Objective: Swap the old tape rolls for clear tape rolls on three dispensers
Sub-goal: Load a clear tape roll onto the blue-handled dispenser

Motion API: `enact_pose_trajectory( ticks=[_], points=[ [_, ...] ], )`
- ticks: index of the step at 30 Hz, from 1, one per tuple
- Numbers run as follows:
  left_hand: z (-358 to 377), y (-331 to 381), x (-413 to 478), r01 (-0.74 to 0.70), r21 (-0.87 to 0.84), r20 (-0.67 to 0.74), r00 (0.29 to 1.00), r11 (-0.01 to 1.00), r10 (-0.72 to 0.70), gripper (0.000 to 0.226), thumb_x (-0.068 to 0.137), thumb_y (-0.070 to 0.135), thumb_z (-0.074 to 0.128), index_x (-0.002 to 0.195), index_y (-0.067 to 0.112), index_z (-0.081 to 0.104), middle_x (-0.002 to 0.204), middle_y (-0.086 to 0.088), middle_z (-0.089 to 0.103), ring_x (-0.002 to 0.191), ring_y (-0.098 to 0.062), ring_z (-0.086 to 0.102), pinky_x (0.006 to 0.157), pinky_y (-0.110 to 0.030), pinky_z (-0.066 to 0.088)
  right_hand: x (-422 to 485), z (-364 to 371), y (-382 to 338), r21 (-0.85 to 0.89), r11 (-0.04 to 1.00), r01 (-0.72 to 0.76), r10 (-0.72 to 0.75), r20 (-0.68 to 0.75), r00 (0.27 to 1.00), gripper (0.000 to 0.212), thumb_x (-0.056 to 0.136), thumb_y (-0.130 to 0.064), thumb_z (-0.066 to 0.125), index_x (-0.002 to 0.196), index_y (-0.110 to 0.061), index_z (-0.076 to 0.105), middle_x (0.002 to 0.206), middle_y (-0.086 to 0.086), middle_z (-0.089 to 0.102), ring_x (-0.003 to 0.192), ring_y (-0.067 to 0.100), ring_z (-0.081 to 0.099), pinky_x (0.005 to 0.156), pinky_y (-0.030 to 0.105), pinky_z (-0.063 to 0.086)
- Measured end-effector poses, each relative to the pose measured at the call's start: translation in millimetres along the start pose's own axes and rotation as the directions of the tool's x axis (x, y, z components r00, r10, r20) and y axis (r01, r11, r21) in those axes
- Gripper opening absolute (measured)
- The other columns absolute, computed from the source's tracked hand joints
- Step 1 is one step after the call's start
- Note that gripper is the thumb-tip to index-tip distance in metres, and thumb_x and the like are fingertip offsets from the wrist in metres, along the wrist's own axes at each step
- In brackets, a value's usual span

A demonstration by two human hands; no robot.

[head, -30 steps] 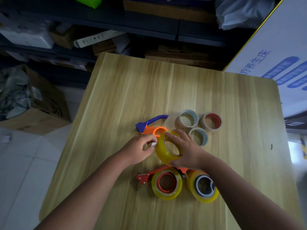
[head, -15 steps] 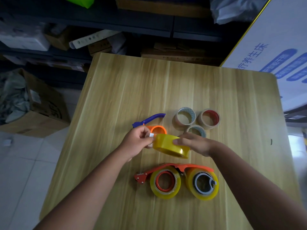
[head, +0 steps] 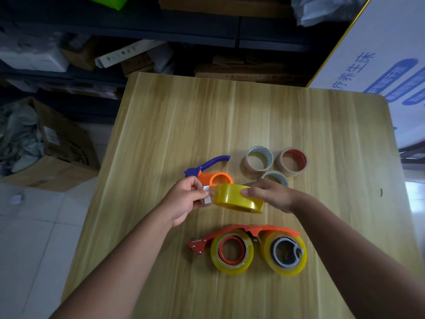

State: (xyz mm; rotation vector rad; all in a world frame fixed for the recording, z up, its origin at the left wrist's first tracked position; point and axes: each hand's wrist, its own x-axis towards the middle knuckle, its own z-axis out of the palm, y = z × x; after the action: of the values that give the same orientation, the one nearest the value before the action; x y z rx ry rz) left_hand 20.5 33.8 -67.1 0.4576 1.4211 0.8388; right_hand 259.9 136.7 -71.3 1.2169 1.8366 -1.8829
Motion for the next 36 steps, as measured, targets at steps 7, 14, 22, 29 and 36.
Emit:
enact_pose_trajectory(
  ticks=[7, 14, 22, 29, 36],
  points=[
    [-8, 2, 1, -0.044, 0.088, -0.028, 0.999, 0.995, 0.047, 0.018, 0.09, -0.003, 0.059, 0.082, 0.011, 0.051, 0.084, -0.016, 0.068, 0.076, -0.022, 0.065, 0.057, -0.023, 0.051, 3, 4, -9, -0.113, 0.986, 0.12, -0.122, -0.013, 0.992, 0.065, 0.072, -0.075, 0.055, 0.113, -0.027, 0.072, 0.133, -0.02, 0.055, 0.12, 0.009, 0.052, 0.102, 0.043, 0.046],
    [-22, 0, 8, -0.25, 0.31, -0.082, 0.954, 0.918, 0.287, 0.011, 0.088, 0.007, 0.067, 0.09, 0.018, 0.07, 0.082, -0.001, 0.076, 0.08, -0.013, 0.071, 0.076, -0.026, 0.056, 12, 18, -5, -0.424, 0.858, 0.29, -0.4, -0.197, 0.895, 0.037, 0.076, -0.064, 0.063, 0.088, -0.031, 0.075, 0.146, -0.011, 0.036, 0.131, 0.015, 0.038, 0.098, 0.047, 0.045],
    [-32, -25, 33, -0.279, 0.644, -0.244, 0.807, 0.712, 0.537, 0.007, 0.081, 0.013, 0.075, 0.081, 0.019, 0.073, 0.07, 0.018, 0.068, 0.069, 0.0, 0.063, 0.063, -0.013, 0.047, 48, 47, 11, -0.695, 0.689, 0.206, -0.576, -0.353, 0.737, 0.033, 0.074, -0.055, 0.069, 0.096, -0.032, 0.077, 0.148, 0.008, 0.039, 0.133, 0.042, 0.035, 0.098, 0.06, 0.037],
    [-38, -66, 45, -0.334, 0.773, -0.176, 0.705, 0.54, 0.687, 0.007, 0.079, 0.014, 0.077, 0.085, 0.014, 0.074, 0.077, 0.004, 0.071, 0.069, -0.008, 0.065, 0.062, -0.032, 0.056, 70, 63, 28, -0.717, 0.68, 0.153, -0.543, -0.352, 0.763, 0.033, 0.077, -0.047, 0.077, 0.109, -0.037, 0.073, 0.153, 0.003, 0.029, 0.14, 0.044, 0.02, 0.102, 0.066, 0.031],
    [-42, -79, 51, -0.391, 0.795, -0.144, 0.62, 0.463, 0.771, 0.007, 0.081, 0.014, 0.077, 0.087, 0.01, 0.074, 0.079, 0.001, 0.073, 0.069, -0.009, 0.066, 0.06, -0.028, 0.056, 77, 63, 44, -0.734, 0.673, 0.092, -0.471, -0.33, 0.818, 0.035, 0.081, -0.047, 0.073, 0.115, -0.037, 0.07, 0.16, -0.002, 0.015, 0.145, 0.041, 0.01, 0.111, 0.063, 0.028]
  ],
)
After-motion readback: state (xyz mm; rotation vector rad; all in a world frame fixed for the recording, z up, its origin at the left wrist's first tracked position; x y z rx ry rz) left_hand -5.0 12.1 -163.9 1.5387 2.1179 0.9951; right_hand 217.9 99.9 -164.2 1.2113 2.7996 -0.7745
